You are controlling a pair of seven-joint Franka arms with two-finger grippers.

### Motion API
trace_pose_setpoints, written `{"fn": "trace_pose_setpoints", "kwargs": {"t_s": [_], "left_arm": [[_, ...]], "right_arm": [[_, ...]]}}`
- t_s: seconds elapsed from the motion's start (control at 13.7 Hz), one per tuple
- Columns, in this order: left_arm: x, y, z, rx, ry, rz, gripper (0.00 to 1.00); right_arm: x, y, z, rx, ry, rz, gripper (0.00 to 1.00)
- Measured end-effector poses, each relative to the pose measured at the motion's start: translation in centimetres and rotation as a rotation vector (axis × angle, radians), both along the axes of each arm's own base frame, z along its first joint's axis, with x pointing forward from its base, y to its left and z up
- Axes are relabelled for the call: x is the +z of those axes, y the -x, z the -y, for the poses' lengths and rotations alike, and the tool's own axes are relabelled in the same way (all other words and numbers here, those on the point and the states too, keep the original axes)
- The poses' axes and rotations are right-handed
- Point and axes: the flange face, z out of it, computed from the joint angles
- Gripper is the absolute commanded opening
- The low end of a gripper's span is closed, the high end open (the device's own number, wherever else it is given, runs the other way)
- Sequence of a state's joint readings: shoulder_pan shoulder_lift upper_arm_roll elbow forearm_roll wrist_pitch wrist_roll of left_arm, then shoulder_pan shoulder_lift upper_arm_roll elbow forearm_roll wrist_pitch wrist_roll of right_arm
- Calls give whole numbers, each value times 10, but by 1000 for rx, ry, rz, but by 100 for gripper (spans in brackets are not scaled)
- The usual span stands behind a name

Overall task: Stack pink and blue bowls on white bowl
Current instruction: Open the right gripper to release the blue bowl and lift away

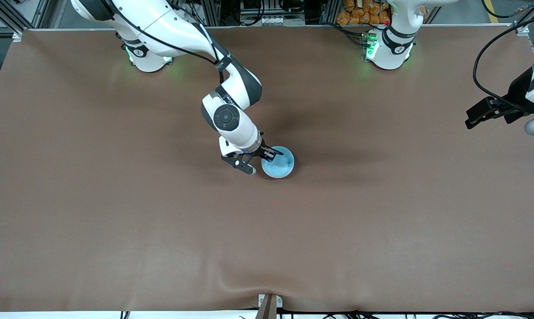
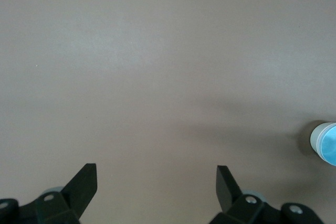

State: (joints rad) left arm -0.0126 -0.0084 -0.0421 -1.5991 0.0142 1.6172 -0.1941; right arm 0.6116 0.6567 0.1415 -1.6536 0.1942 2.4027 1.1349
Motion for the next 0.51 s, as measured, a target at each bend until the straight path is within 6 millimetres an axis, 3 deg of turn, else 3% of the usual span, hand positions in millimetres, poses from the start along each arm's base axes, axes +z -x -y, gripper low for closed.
{"fn": "trace_pose_setpoints", "kwargs": {"t_s": [0.29,0.51], "left_arm": [[0,0,0,0,0,0,100],[0,0,0,-1,0,0,100]], "right_arm": [[70,-54,17,-33,4,-14,100],[114,-105,63,-108,-15,31,100]]}}
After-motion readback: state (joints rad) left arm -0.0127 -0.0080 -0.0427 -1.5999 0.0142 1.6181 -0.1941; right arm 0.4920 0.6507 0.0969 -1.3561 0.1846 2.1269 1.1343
